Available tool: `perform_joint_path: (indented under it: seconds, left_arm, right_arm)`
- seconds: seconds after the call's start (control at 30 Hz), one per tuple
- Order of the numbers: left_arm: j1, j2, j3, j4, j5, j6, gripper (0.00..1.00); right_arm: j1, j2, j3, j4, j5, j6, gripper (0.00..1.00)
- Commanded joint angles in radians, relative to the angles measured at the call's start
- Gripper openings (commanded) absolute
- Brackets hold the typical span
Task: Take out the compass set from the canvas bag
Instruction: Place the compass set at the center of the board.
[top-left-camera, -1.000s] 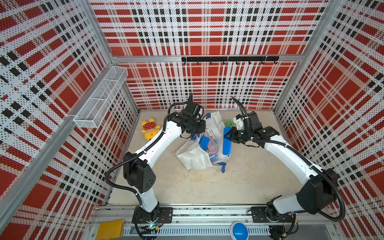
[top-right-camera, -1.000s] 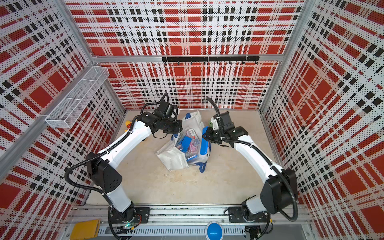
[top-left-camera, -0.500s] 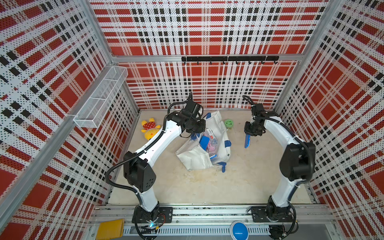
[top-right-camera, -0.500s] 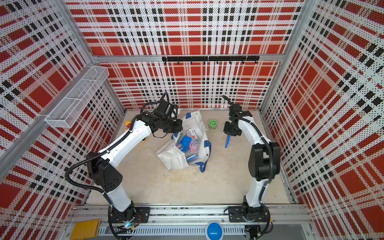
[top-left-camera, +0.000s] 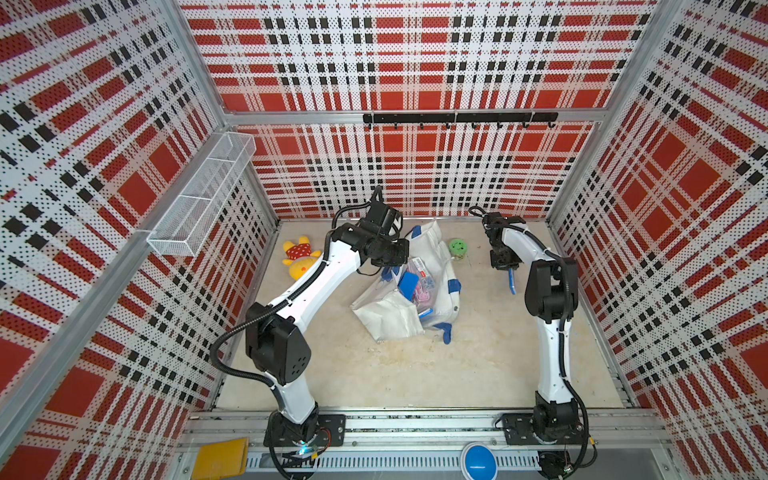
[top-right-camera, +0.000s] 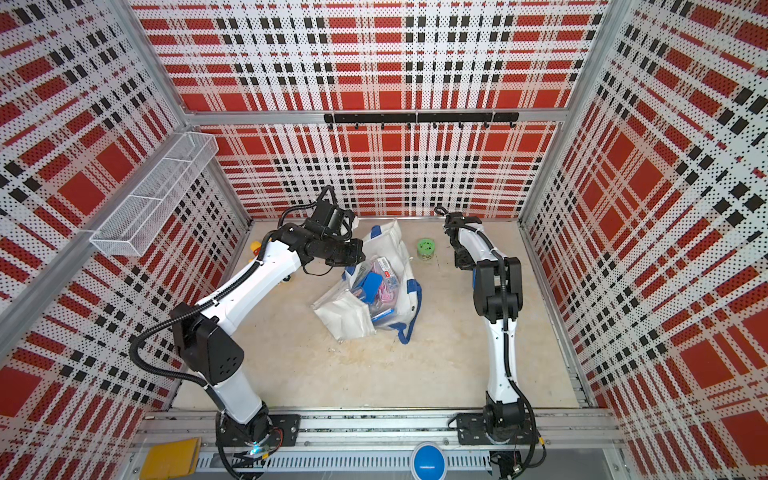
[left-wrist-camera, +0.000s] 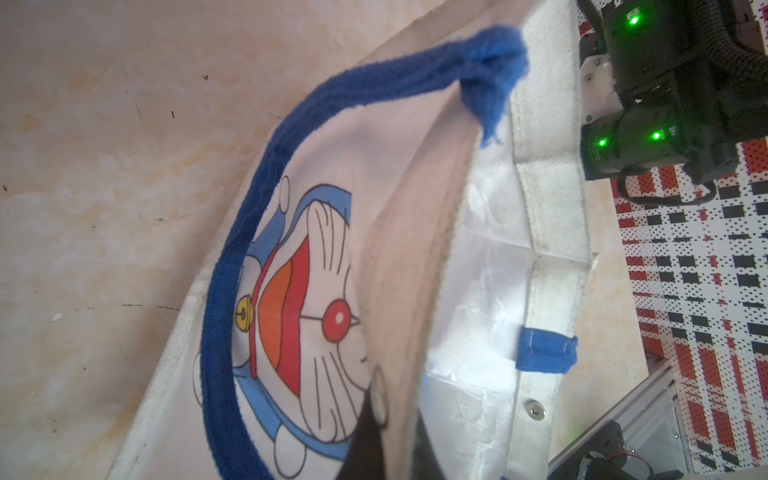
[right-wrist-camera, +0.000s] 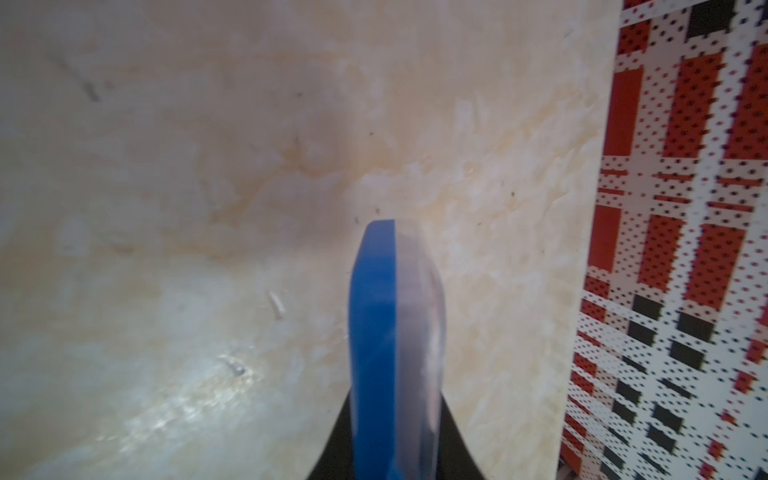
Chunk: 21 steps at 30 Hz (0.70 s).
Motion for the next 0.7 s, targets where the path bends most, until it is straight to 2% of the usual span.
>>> perform_joint_path:
  seconds: [0.0,0.2,0.33,0.53,0.67]
  left_arm:
    - [0.003,-0.058,-0.018,0.079,0.045,-0.010,0.00]
    - [0.004,-0.073,-0.032,0.073,0.046,-0.018,0.00]
    - [0.003,-0.072,-0.032,0.073,0.047,-0.021,0.00]
    - [0.000,-0.065,-0.022,0.073,0.046,-0.017,0.00]
    - [-0.002,-0.056,-0.014,0.074,0.045,-0.010,0.00]
  right_arm:
    - [-0.013,0.052,0.055,-0.039,0.122,-0.041,0.15]
    - [-0.018,0.105,0.081,-0.039,0.115,-0.043,0.19]
    - [-0.018,0.100,0.066,-0.032,0.043,-0.020,0.31]
    - [-0.019,-0.013,-0.029,0.035,-0.122,0.022,0.58]
    - [-0.018,-0.137,-0.096,0.075,-0.211,0.068,0.65]
